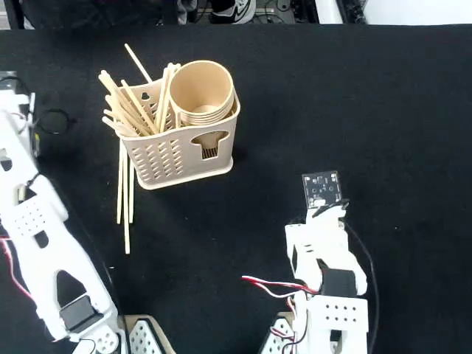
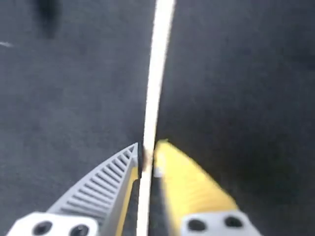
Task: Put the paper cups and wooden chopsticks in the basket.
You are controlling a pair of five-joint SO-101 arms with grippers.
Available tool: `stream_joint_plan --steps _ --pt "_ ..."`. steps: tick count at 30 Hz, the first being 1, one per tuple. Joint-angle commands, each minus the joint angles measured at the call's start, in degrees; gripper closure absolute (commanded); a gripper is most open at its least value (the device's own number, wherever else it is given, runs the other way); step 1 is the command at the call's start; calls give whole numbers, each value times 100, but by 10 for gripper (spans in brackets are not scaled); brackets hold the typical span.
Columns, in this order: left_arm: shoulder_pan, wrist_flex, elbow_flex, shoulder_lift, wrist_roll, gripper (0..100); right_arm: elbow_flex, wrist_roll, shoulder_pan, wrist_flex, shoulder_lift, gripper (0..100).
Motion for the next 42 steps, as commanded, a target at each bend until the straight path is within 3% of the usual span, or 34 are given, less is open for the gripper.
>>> stream_joint_plan --steps 1,4,8,10,18,23,32,37,42 --pt "31 501 -180 -167 -193 973 -13 26 -53 18 -57 986" --pt "-66 510 -145 -422 167 972 -13 26 -53 18 -57 986" --pt "-470 554 523 -1240 1495 972 -13 26 -53 18 -57 986" --pt "-681 554 1446 -2031 1934 972 -13 26 -53 18 -57 986" --pt "-523 316 6352 -6330 1969 971 -13 26 -53 18 -57 986" --pt "-207 -1020 8831 -8941 2013 971 -13 26 -53 18 -57 986" --pt "831 -4176 12760 -13398 2031 971 -13 26 -53 18 -57 986" --pt "1956 -5978 14273 -15745 2145 971 -13 26 -53 18 -57 986" --pt "3486 -7965 15538 -17407 3182 970 -13 26 -53 18 -57 986"
